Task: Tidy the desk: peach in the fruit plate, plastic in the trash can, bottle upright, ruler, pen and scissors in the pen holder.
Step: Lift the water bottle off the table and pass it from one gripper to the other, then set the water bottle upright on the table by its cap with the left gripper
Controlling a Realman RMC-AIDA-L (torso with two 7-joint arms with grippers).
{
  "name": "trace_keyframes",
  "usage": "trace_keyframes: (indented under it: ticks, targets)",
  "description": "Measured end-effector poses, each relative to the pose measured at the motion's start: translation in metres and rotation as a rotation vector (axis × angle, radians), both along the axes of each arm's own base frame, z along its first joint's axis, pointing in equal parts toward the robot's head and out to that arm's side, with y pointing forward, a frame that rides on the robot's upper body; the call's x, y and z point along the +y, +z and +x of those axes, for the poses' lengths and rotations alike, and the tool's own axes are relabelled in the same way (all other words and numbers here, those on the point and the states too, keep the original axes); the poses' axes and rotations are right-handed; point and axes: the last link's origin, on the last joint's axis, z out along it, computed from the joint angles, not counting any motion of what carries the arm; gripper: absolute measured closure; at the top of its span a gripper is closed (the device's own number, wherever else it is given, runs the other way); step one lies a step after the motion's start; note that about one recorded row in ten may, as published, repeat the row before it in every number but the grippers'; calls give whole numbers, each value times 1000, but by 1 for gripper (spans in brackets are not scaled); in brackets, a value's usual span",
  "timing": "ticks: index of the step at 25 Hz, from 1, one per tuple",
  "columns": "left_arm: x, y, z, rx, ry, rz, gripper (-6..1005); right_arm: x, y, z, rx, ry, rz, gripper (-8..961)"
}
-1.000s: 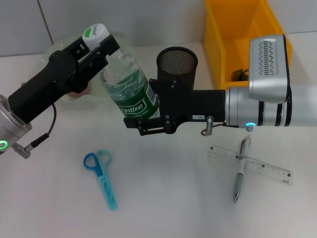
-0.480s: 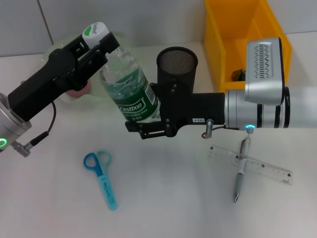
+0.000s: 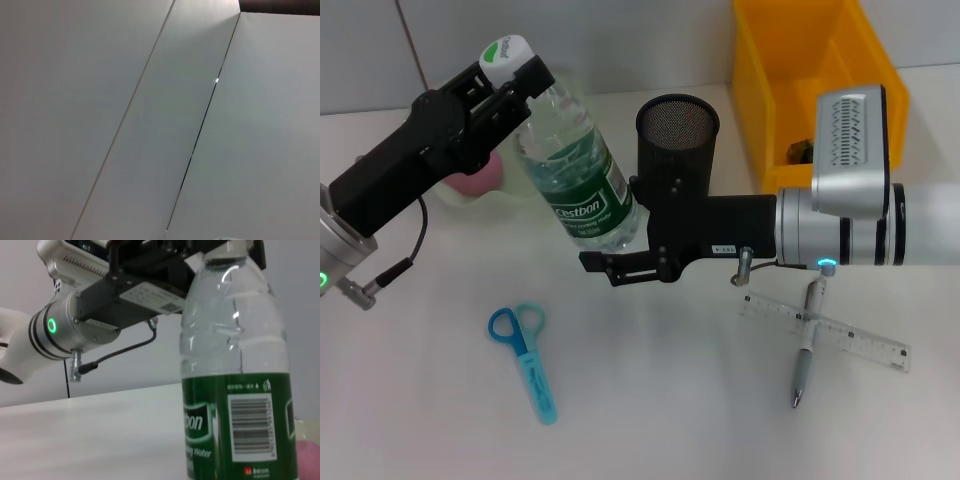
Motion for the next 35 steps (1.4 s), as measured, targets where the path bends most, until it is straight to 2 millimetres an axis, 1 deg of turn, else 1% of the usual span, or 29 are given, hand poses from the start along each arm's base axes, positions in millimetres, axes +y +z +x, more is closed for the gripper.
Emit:
trace_keyframes:
  ticks: [13, 18, 19, 22, 23, 27, 29, 35]
  targets:
    - [3, 7, -1, 2, -2, 15, 511, -3, -4, 9, -27, -28, -1, 138]
    - [6, 10, -7, 28, 26, 50, 508, -5, -4, 16, -29, -57, 11, 139]
    - [6, 11, -8, 37, 30, 60, 508, -5, -3, 20, -25, -70, 25, 139]
    - [6, 11, -12, 58, 40, 84, 506, -6, -1, 22, -17, -82, 37, 140]
    - [5, 10, -16, 81, 49, 108, 506, -5, 1, 23, -12, -89, 44, 140]
    - [3, 9, -23, 109, 65, 136, 504, -4, 9, 31, 15, -126, 90, 141]
    - [0, 4, -30, 152, 79, 179, 502, -3, 15, 35, 32, -146, 123, 141]
    - [-3, -6, -38, 213, 102, 245, 499, -1, 29, 45, 119, -220, 219, 143]
